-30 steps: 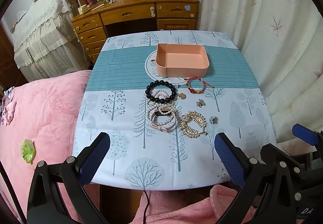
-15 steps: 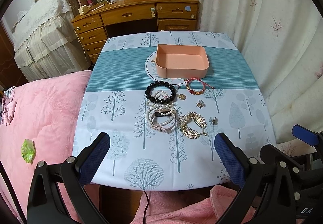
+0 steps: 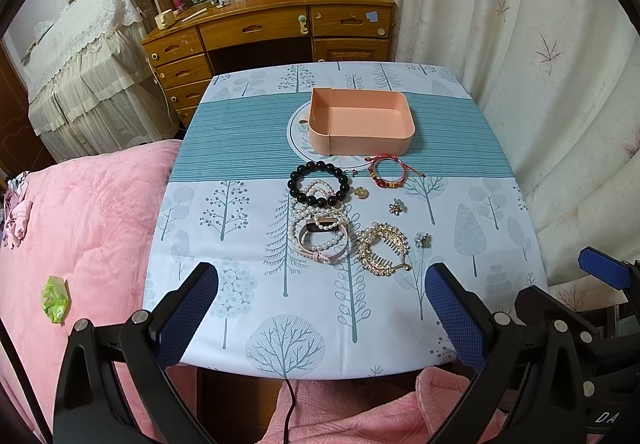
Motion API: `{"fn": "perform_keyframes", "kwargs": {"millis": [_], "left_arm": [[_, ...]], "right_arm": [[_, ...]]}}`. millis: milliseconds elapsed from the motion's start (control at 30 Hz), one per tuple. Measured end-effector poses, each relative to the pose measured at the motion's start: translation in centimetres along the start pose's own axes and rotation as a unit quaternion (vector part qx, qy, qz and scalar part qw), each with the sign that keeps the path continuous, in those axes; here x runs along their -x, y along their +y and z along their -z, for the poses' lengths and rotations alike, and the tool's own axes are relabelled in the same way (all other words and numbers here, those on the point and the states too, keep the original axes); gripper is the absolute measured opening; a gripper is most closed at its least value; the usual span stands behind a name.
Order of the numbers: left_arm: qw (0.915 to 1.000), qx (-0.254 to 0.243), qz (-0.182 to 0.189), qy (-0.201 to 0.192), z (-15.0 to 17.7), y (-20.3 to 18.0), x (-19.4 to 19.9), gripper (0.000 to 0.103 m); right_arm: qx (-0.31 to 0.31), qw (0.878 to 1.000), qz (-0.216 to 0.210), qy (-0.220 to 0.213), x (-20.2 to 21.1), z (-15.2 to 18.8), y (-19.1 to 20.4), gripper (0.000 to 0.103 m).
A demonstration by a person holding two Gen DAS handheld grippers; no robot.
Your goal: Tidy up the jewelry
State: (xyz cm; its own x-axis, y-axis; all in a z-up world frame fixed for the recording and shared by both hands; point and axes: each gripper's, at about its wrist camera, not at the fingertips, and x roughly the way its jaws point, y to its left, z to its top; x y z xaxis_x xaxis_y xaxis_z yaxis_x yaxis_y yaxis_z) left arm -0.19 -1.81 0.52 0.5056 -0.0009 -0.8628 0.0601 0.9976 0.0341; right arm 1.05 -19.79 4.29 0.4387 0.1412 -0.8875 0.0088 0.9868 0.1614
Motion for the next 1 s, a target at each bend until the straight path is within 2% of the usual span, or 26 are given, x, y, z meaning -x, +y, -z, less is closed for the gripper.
{"fn": "perform_keyframes", "kwargs": {"millis": [1000], "left_arm": [[1.0000,0.000,-0.001,-0.001,-0.20,-0.08,-0.01,0.102]], "right_arm": [[0.000,1.000,0.000,0.001,-0.03,-0.24,0.06,0.102]]}}
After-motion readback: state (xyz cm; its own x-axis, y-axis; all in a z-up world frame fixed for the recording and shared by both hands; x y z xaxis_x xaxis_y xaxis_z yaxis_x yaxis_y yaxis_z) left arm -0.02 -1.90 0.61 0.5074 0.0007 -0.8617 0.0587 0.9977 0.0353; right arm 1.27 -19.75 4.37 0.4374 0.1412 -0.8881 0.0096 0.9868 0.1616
